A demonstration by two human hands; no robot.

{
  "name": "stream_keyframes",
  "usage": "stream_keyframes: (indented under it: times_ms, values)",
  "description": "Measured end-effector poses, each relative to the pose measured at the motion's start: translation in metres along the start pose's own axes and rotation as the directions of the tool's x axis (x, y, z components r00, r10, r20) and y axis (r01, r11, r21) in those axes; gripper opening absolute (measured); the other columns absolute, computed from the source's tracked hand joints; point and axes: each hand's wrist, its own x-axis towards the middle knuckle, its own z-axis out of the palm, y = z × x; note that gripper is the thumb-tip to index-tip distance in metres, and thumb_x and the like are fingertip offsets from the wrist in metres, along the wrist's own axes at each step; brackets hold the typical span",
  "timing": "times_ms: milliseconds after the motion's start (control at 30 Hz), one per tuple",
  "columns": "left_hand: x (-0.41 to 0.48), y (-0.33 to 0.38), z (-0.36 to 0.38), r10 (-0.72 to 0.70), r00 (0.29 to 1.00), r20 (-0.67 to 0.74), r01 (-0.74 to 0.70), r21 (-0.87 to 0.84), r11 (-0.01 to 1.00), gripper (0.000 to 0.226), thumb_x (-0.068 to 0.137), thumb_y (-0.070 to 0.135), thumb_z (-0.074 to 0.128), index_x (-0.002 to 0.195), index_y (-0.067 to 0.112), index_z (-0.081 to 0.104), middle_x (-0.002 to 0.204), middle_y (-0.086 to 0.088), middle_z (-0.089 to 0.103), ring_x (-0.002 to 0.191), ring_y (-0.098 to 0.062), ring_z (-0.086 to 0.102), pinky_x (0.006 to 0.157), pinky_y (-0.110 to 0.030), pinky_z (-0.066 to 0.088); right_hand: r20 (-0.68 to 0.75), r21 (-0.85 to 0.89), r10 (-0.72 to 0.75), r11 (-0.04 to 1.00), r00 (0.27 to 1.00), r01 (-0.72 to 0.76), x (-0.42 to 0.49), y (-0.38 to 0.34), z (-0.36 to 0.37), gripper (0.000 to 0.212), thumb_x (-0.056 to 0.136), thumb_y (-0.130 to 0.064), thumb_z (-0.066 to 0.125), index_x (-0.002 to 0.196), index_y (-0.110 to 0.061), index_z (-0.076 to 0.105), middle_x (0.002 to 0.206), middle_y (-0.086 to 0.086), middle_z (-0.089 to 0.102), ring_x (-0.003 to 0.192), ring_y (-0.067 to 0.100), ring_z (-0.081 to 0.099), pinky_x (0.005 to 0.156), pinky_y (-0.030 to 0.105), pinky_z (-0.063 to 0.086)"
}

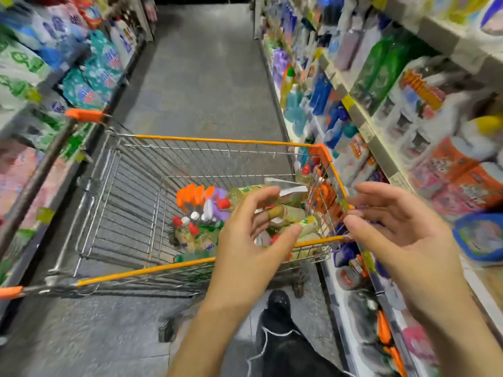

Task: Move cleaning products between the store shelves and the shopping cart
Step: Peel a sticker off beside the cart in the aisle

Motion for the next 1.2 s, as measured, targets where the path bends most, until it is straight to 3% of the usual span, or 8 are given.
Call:
stream_keyframes:
  times_ms: [133, 267, 500, 700, 867, 967, 1033, 1200]
  values:
    - [0.058, -0.031, 0.016, -0.029, 0.996, -0.080, 0.030, 0.017, 0.999, 0.045, 0.073, 0.022, 0.072, 0.115, 0.031, 0.058, 0.116, 0.018, 0.063, 0.111, -0.006, 0.061, 0.099, -0.026, 0.045, 0.115, -0.004, 0.028, 1.000, 0.993, -0.027, 0.066, 0.035, 0.004, 0.039, 0.072, -0.016, 0.073, 0.108, -0.026, 0.065, 0.104, 0.006, 0.069, 0.091, 0.017, 0.066, 0.083, 0.020, 0.052]
    - [0.106, -0.051, 0.030, -0.060, 0.991, -0.121, 0.066, 0.047, 0.997, 0.046, 0.073, 0.031, 0.073, 0.116, 0.030, 0.057, 0.116, 0.019, 0.063, 0.110, -0.001, 0.060, 0.095, -0.016, 0.044, 0.230, 0.005, 0.089, 0.996, 0.969, -0.093, 0.121, 0.066, 0.009, 0.039, 0.074, -0.016, 0.079, 0.108, -0.029, 0.065, 0.102, 0.004, 0.069, 0.092, 0.015, 0.065, 0.082, 0.019, 0.051]
    - [0.159, -0.099, 0.028, -0.202, 0.972, -0.116, 0.216, 0.124, 0.968, 0.046, 0.078, 0.022, 0.075, 0.120, 0.023, 0.058, 0.117, 0.011, 0.062, 0.106, 0.001, 0.059, 0.083, -0.009, 0.044, 0.301, -0.080, 0.220, 0.975, 0.928, -0.205, 0.180, 0.123, 0.032, 0.022, 0.078, -0.019, 0.071, 0.098, -0.023, 0.065, 0.098, -0.003, 0.070, 0.086, 0.003, 0.065, 0.077, 0.013, 0.049]
    - [0.176, -0.149, 0.020, -0.300, 0.945, -0.127, 0.320, 0.184, 0.929, 0.051, 0.079, 0.027, 0.077, 0.125, 0.028, 0.054, 0.118, 0.018, 0.059, 0.108, 0.004, 0.057, 0.091, -0.015, 0.046, 0.290, -0.219, 0.325, 0.938, 0.900, -0.268, 0.195, 0.189, 0.040, 0.023, 0.085, -0.006, 0.069, 0.099, -0.024, 0.065, 0.097, -0.004, 0.069, 0.090, 0.006, 0.065, 0.081, 0.018, 0.052]
    - [0.174, -0.191, 0.013, -0.407, 0.908, -0.097, 0.418, 0.230, 0.879, 0.057, 0.080, 0.026, 0.075, 0.129, 0.033, 0.047, 0.121, 0.019, 0.054, 0.110, 0.005, 0.053, 0.086, -0.007, 0.042, 0.292, -0.539, 0.530, 0.779, 0.796, -0.321, 0.196, 0.278, 0.042, 0.029, 0.086, -0.011, 0.070, 0.106, -0.030, 0.060, 0.103, -0.013, 0.060, 0.091, 0.012, 0.060, 0.075, 0.021, 0.048]
    - [0.174, -0.211, 0.008, -0.444, 0.892, -0.091, 0.452, 0.232, 0.861, 0.061, 0.080, 0.025, 0.075, 0.129, 0.039, 0.043, 0.121, 0.019, 0.053, 0.106, 0.010, 0.052, 0.083, -0.003, 0.041, 0.305, -0.680, 0.524, 0.704, 0.795, -0.203, 0.199, 0.333, 0.044, 0.032, 0.086, -0.012, 0.070, 0.116, -0.022, 0.061, 0.109, -0.008, 0.059, 0.099, 0.013, 0.056, 0.086, 0.033, 0.050]
    - [0.173, -0.222, 0.007, -0.458, 0.884, -0.094, 0.467, 0.236, 0.852, 0.064, 0.079, 0.024, 0.075, 0.129, 0.041, 0.040, 0.123, 0.018, 0.052, 0.107, 0.008, 0.052, 0.083, -0.003, 0.041, 0.302, -0.760, 0.543, 0.633, 0.783, -0.146, 0.205, 0.364, 0.048, 0.037, 0.089, -0.014, 0.067, 0.125, -0.017, 0.058, 0.118, -0.001, 0.058, 0.106, 0.016, 0.053, 0.091, 0.033, 0.044]
    - [0.172, -0.238, 0.007, -0.501, 0.862, -0.075, 0.503, 0.243, 0.829, 0.063, 0.080, 0.024, 0.075, 0.129, 0.043, 0.038, 0.129, 0.013, 0.050, 0.111, 0.002, 0.052, 0.085, -0.003, 0.040, 0.291, -0.898, 0.594, 0.439, 0.749, 0.001, 0.219, 0.417, 0.067, 0.057, 0.087, -0.005, 0.057, 0.140, -0.025, 0.047, 0.138, 0.011, 0.047, 0.130, 0.033, 0.037, 0.105, 0.043, 0.036]
